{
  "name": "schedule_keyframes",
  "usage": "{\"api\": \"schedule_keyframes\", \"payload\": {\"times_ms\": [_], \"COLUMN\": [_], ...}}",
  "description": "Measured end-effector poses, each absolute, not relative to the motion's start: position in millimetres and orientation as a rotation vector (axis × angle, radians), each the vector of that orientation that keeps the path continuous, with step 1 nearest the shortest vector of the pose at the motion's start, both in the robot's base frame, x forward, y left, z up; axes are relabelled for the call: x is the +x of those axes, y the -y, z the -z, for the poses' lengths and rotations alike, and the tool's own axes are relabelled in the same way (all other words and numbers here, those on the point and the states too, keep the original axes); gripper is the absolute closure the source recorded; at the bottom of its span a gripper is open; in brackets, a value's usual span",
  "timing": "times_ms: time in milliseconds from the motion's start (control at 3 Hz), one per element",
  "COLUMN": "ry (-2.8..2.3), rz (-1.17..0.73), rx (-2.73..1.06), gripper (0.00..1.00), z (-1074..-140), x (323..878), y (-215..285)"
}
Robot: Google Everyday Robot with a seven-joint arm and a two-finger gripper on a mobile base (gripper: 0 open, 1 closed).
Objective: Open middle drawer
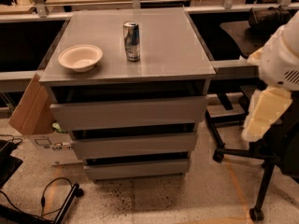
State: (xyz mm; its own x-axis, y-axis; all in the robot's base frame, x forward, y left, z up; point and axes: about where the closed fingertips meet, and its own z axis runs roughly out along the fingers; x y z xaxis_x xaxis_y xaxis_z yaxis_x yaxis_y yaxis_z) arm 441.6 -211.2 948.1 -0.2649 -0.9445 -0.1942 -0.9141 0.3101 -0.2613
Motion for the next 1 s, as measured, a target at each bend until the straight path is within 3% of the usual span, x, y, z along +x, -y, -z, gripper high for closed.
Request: {"api": "schedule_keyframes", "payload": {"times_ms": [1000], "ry": [-2.324], "rz": [0.056], "rx": [-1.640], "gripper": [0.00], "z": [-707.3], "x": [442.1], "y": [140.7]}}
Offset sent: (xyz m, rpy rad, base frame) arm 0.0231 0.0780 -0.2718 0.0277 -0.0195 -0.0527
